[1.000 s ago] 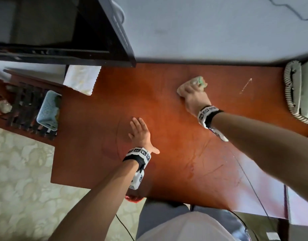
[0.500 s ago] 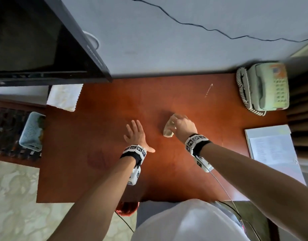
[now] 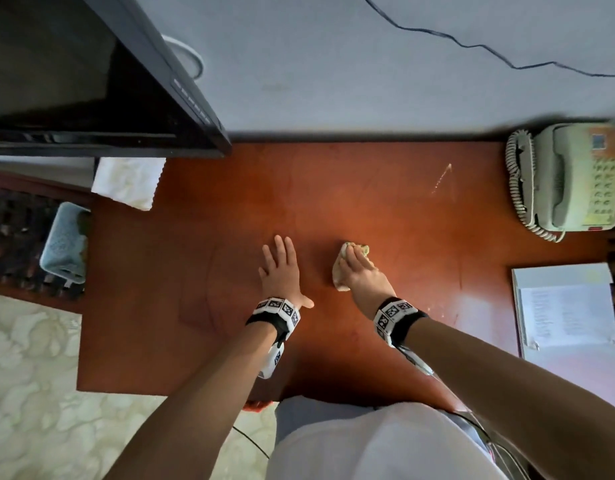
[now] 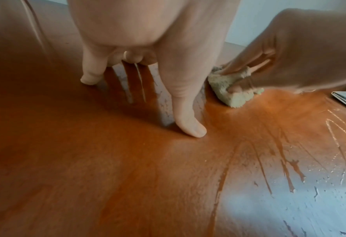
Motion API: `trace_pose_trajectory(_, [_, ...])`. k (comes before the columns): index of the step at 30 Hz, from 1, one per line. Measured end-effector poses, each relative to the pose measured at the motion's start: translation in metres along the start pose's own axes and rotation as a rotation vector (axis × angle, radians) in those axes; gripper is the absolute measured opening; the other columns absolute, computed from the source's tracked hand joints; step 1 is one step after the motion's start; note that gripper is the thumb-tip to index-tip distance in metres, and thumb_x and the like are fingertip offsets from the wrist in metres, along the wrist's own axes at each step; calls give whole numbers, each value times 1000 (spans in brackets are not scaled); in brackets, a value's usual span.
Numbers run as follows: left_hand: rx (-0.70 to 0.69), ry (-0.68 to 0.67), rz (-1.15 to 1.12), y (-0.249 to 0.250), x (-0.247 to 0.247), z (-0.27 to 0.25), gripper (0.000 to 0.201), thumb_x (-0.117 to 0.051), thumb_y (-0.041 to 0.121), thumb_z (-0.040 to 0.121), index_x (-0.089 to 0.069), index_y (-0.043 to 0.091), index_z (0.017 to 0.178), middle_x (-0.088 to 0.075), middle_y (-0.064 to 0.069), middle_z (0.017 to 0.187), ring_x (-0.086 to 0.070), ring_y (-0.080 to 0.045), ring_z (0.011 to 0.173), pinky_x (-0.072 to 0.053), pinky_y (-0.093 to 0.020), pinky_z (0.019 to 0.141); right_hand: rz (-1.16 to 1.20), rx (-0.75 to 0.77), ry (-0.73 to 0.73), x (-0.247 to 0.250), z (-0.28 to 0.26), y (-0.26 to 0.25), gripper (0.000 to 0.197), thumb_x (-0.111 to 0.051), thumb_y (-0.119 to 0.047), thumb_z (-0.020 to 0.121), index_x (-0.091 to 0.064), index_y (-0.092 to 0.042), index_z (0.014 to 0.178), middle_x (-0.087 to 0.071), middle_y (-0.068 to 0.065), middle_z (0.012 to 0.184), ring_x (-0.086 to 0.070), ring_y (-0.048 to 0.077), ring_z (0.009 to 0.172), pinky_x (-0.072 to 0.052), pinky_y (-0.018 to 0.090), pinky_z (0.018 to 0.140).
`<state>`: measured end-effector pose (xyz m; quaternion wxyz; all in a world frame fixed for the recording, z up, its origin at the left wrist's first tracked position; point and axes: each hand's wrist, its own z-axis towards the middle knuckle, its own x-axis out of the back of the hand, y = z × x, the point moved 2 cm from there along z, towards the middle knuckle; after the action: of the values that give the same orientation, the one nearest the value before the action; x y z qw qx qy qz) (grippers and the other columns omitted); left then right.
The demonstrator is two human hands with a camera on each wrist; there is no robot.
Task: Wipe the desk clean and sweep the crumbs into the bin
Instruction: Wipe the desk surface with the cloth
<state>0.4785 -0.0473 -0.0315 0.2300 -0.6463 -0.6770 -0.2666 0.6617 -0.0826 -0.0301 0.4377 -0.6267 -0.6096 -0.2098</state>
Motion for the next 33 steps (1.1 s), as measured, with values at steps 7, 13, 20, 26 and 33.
trace_pose_trajectory(7, [-14, 46, -14, -3, -6, 4, 162, -96, 51, 55, 24, 16, 157, 30, -4, 165, 15, -37, 154, -20, -58, 122, 103, -173, 190, 110, 101, 28, 33, -57, -3, 89, -56, -9, 121, -48, 18, 139, -58, 39, 117, -50, 45, 89])
trace_pose_trajectory(13, [-10, 50, -25, -5, -9, 8, 164, -97, 52, 52, 24, 17, 157, 30, -4, 165, 15, -36, 155, -19, -58, 121, 91, -390, 174, 184, 187, 66, 26, -56, -7, 64, -74, -15, 82, -61, 9, 72, -66, 32, 75, -46, 27, 62])
trace_pose_trajectory(20, [12, 9, -32, -3, -5, 6, 164, -97, 49, 54, 26, 16, 157, 32, -4, 164, 16, -37, 154, -19, -59, 122, -200, -171, 117, 92, 123, 58, 59, -55, 1, 86, -37, 3, 142, -43, 23, 141, -54, 39, 121, -50, 46, 93])
trace_pose_trajectory(26, [51, -23, 34, 9, 12, -8, 164, -97, 50, 55, 27, 14, 156, 31, -8, 164, 15, -38, 154, -16, -65, 120, -249, -141, -66, 8, 17, 19, 71, -45, -4, 90, -10, 19, 147, -20, 42, 150, -19, 55, 142, -28, 54, 116])
trace_pose_trajectory(33, [-131, 51, 106, 44, 38, 8, 165, -98, 54, 49, 21, 22, 159, 28, -3, 166, 17, -35, 154, -13, -65, 121, -213, -111, -137, -1, -59, 27, 65, -33, 7, 98, 1, 8, 153, -2, 29, 161, 1, 42, 150, -22, 42, 121])
